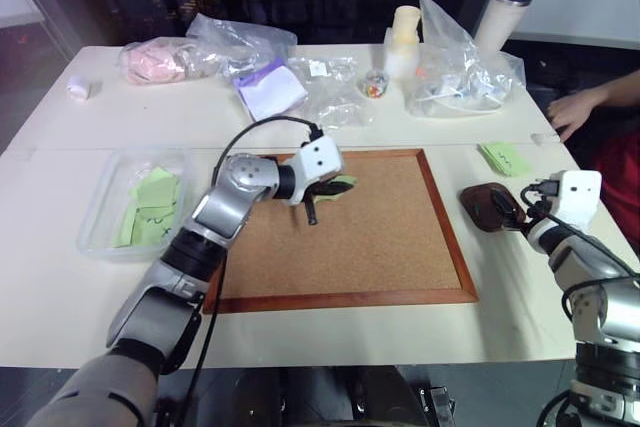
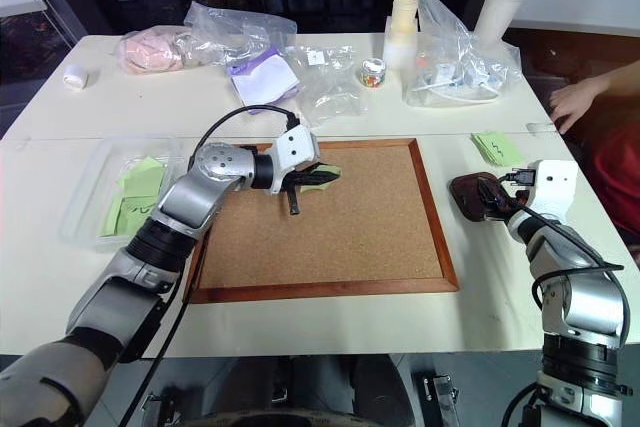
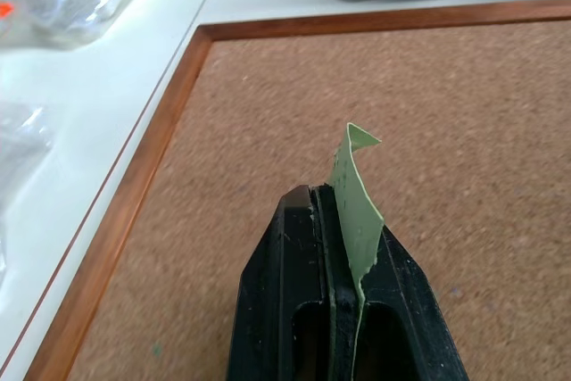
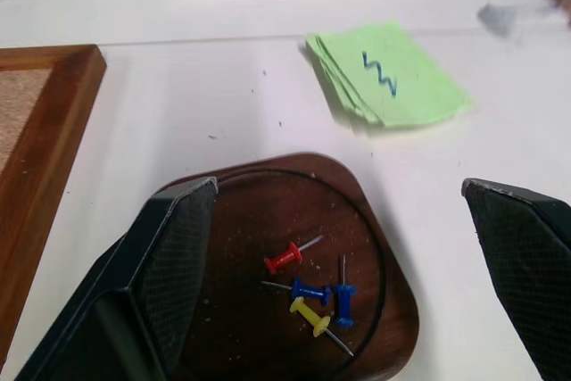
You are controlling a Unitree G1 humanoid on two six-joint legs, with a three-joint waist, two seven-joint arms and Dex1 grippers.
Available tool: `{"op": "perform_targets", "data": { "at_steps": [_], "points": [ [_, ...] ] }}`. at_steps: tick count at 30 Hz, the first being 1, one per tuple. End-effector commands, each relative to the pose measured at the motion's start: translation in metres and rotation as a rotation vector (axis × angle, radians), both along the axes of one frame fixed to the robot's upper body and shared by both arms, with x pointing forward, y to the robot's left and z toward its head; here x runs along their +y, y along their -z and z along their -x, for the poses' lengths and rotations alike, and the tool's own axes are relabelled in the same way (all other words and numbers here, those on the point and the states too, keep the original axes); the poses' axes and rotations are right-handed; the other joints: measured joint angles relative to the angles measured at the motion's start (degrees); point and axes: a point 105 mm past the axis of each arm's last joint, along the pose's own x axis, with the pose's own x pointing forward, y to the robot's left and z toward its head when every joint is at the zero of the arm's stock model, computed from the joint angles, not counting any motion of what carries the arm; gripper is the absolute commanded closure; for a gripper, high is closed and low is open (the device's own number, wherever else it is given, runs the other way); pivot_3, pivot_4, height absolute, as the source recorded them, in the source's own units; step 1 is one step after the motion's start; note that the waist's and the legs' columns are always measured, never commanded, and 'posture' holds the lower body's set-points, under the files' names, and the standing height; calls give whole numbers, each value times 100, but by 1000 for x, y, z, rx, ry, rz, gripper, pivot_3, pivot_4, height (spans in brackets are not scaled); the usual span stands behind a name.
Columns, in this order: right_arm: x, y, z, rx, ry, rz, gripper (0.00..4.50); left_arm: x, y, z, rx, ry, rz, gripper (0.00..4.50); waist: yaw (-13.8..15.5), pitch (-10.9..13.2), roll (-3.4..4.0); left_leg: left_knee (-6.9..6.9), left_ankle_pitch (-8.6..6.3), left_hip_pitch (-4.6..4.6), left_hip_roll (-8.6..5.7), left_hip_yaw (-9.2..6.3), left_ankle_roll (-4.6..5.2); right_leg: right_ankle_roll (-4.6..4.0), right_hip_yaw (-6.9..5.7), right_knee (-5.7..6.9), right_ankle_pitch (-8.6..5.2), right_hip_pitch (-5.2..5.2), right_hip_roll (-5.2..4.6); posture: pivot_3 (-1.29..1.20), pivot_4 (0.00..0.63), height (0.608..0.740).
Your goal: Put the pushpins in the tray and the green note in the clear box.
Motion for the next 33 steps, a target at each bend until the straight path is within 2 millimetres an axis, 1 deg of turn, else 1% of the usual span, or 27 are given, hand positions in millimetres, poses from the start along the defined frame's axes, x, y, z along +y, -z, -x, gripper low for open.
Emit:
{"op": "perform_targets", "data": {
  "at_steps": [1, 6, 8, 10, 12, 13, 14, 16, 18, 20, 23, 24, 26, 29, 33],
  "points": [
    [13, -28, 8, -130, -85, 319, 24, 14, -14, -5, -40, -63, 42, 4500, -1, 0, 0, 0, 0, 0, 0, 1, 0, 1, 0, -1, -1, 0, 0, 0, 150, 734],
    [29, -29, 13, -179, -158, 439, 24, 25, -22, -8, -49, -120, 86, 4500, -9, 0, 0, 4, 0, 2, 0, 1, -1, 1, -1, 2, 0, 2, 0, 0, 150, 734],
    [38, -37, 14, -216, -182, 422, 24, 35, -33, -14, -62, -193, 134, 4500, -9, 1, 0, 4, 1, 2, 0, 0, -1, 1, -1, 3, 0, 2, 1, 0, 150, 734],
    [49, -50, 15, -260, -217, 319, 24, 49, -49, -22, -29, -297, 235, 4500, -21, 0, 0, 4, 1, 2, 2, -3, -1, 1, 0, 4, 0, 2, 0, 0, 150, 734],
    [69, -66, 15, -291, -313, 168, 24, 71, -66, -35, -4, -460, 331, 4500, -19, 1, 0, 4, 1, 3, 5, -11, -1, 1, 0, 6, 0, 2, 1, 0, 150, 734],
    [81, -76, 16, -302, -383, 84, 24, 89, -73, -44, 3, -581, 366, 4500, -16, 2, 0, 6, 1, 3, 5, -15, -1, 1, -1, 8, 0, 3, 1, 0, 150, 734],
    [95, -86, 18, -309, -460, 13, 24, 105, -77, -49, 25, -678, 403, 4500, -16, 3, -2, 8, 1, 3, 5, -15, -1, 1, -1, 10, 0, 3, 0, 0, 150, 734],
    [121, -102, 24, -301, -615, -92, 24, 130, -81, -49, 64, -827, 439, 4500, -16, 3, -2, 9, 1, 3, 6, -19, -1, 2, -3, 11, 1, 4, -1, 0, 150, 734],
    [148, -114, 33, -262, -786, -170, 24, 160, -82, -44, 88, -1010, 435, 4500, -18, 3, -2, 5, 0, 3, 7, -23, 0, 2, -6, 7, 0, 6, -1, 0, 150, 734],
    [168, -120, 43, -212, -928, -200, 24, 184, -81, -33, 87, -1173, 417, 4500, -9, 4, -4, 3, -1, 1, 9, -24, 1, 1, -8, 4, 0, 5, -3, 0, 150, 734],
    [187, -129, 51, -167, -1092, -212, 24, 215, -82, -6, 98, -1399, 435, 4500, 7, 9, -14, 4, -1, -2, 8, -27, 1, 1, -11, 2, 0, 6, -9, 0, 150, 734],
    [193, -132, 54, -153, -1149, -219, 24, 228, -83, 5, 70, -1475, 419, 4500, 1, 10, -16, 5, 0, -3, 6, -28, 0, 2, -13, 3, 0, 8, -12, 0, 150, 734],
    [201, -135, 59, -122, -1243, -230, 24, 247, -84, 21, 9, -1577, 365, 4500, -4, 11, -18, 6, -1, -2, 4, -27, 0, 2, -12, 3, 1, 8, -14, 0, 150, 734],
    [208, -133, 65, -73, -1339, -222, 24, 265, -72, 38, 39, -1700, 335, 4500, 6, 10, -18, 4, -1, 1, 5, -28, 0, 2, -12, 4, 1, 8, -11, 0, 150, 734],
    [216, -118, 63, -4, -1379, -181, 24, 273, -59, 50, 85, -1796, 348, 4500, 16, 8, -29, 6, -1, 0, 4, -27, 0, 2, -14, 2, 1, 10, -19, 0, 150, 734]
  ]
}}
